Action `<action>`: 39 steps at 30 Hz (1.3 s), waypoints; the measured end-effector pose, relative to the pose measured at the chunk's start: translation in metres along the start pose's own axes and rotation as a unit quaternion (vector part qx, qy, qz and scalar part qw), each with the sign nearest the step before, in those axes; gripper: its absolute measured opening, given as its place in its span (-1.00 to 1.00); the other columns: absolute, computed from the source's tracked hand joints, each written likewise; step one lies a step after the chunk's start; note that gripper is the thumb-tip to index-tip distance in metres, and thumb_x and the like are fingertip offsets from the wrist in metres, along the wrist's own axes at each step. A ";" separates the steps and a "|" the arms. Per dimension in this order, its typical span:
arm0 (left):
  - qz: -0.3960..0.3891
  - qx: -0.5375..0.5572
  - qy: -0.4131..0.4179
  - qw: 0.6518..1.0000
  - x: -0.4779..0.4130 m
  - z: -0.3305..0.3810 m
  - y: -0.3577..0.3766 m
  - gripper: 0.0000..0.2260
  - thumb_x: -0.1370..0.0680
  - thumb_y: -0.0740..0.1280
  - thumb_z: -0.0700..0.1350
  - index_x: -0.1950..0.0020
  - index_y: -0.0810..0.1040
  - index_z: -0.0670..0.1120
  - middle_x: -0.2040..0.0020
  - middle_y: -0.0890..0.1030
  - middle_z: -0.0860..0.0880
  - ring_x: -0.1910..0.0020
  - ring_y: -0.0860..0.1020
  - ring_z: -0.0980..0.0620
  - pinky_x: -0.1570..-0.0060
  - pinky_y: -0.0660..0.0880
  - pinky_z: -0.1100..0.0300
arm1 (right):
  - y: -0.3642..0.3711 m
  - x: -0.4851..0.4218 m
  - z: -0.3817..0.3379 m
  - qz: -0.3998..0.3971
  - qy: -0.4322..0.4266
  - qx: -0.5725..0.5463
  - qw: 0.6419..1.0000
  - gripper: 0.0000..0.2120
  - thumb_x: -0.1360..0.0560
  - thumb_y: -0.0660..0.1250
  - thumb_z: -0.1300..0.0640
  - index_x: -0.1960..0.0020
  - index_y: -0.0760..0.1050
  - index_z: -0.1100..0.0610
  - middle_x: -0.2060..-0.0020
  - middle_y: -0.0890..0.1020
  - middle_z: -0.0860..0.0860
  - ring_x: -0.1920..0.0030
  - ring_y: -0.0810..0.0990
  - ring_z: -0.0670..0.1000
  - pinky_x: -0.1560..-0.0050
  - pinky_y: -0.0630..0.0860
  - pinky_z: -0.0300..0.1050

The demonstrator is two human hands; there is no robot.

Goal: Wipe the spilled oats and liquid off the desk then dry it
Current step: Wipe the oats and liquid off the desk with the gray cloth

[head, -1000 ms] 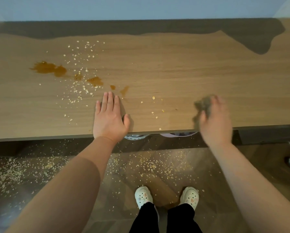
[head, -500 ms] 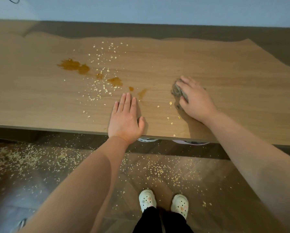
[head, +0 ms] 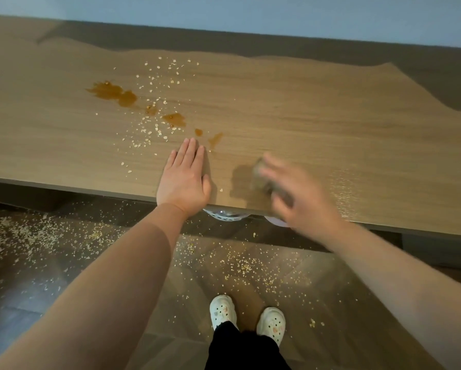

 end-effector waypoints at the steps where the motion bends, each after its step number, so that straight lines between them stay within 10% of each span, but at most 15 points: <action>1: 0.001 -0.001 -0.001 1.000 0.000 0.000 0.000 -0.35 -0.52 -0.09 0.04 -0.58 0.07 -0.19 -0.60 0.02 -0.16 -0.59 -0.05 -0.08 -0.55 -0.12 0.03 | -0.020 -0.007 0.019 0.042 0.063 0.013 0.997 -0.55 -0.52 0.21 0.22 -0.37 0.42 -0.05 -0.48 0.28 -0.07 -0.45 0.27 -0.04 -0.40 0.31 -0.02; 6: 0.002 -0.006 -0.003 1.000 -0.001 0.000 0.001 -0.38 -0.54 -0.03 0.02 -0.58 0.06 -0.20 -0.60 0.02 -0.17 -0.59 -0.05 -0.08 -0.55 -0.09 0.00 | -0.036 -0.009 0.096 0.041 0.267 0.162 0.949 -0.52 -0.62 0.19 0.10 -0.53 0.23 0.10 -0.56 0.16 0.07 -0.55 0.12 0.11 -0.55 0.05 0.09; 14: 0.007 -0.012 -0.007 1.000 0.000 0.001 -0.001 -0.36 -0.52 -0.04 0.02 -0.58 0.10 -0.21 -0.59 0.05 -0.17 -0.58 -0.02 -0.09 -0.55 -0.08 0.01 | 0.047 0.019 0.008 -0.095 0.024 0.109 0.989 -0.49 -0.55 0.12 0.10 -0.51 0.26 0.05 -0.53 0.21 0.04 -0.52 0.19 0.12 -0.52 0.06 0.13; 19: 0.003 -0.015 -0.008 1.000 0.000 0.001 -0.002 -0.36 -0.52 -0.04 0.03 -0.58 0.09 -0.20 -0.59 0.05 -0.17 -0.58 -0.02 -0.09 -0.55 -0.08 0.01 | -0.033 0.021 0.059 0.117 0.176 0.035 0.977 -0.56 -0.56 0.21 0.18 -0.44 0.37 0.04 -0.50 0.29 0.01 -0.48 0.26 0.03 -0.48 0.18 0.01; 23: -0.004 -0.021 -0.004 1.000 -0.001 0.002 -0.001 -0.36 -0.53 -0.06 0.03 -0.58 0.07 -0.21 -0.59 0.03 -0.19 -0.58 -0.03 -0.11 -0.55 -0.10 0.01 | -0.047 0.039 0.114 0.115 0.365 0.160 0.910 -0.53 -0.59 0.24 0.14 -0.49 0.28 0.11 -0.52 0.24 0.12 -0.53 0.18 0.16 -0.52 0.07 0.25; 32: -0.033 -0.022 0.005 0.999 -0.001 0.000 0.002 -0.42 -0.63 -0.05 0.02 -0.59 -0.10 -0.19 -0.60 -0.13 -0.18 -0.58 -0.16 -0.09 -0.54 -0.18 0.01 | 0.066 -0.019 0.005 0.025 0.229 0.208 0.950 -0.47 -0.56 0.10 0.05 -0.52 0.24 0.07 -0.54 0.22 0.10 -0.54 0.16 0.15 -0.53 0.06 0.16; 39: -0.052 0.010 0.014 0.999 -0.003 -0.007 -0.003 -0.41 -0.67 -0.06 0.05 -0.58 -0.19 -0.19 -0.59 -0.23 -0.14 -0.56 -0.27 -0.08 -0.53 -0.24 0.00 | 0.018 0.008 0.048 0.171 0.416 0.197 0.871 -0.53 -0.59 0.22 0.15 -0.49 0.27 0.14 -0.53 0.23 0.15 -0.54 0.14 0.21 -0.51 0.05 0.27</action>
Point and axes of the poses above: each hand's wrist, its own x-axis away from the middle knuckle, its own y-axis out of the palm, z = x × y, the point moved 8 cm from there along -x, towards the middle knuckle
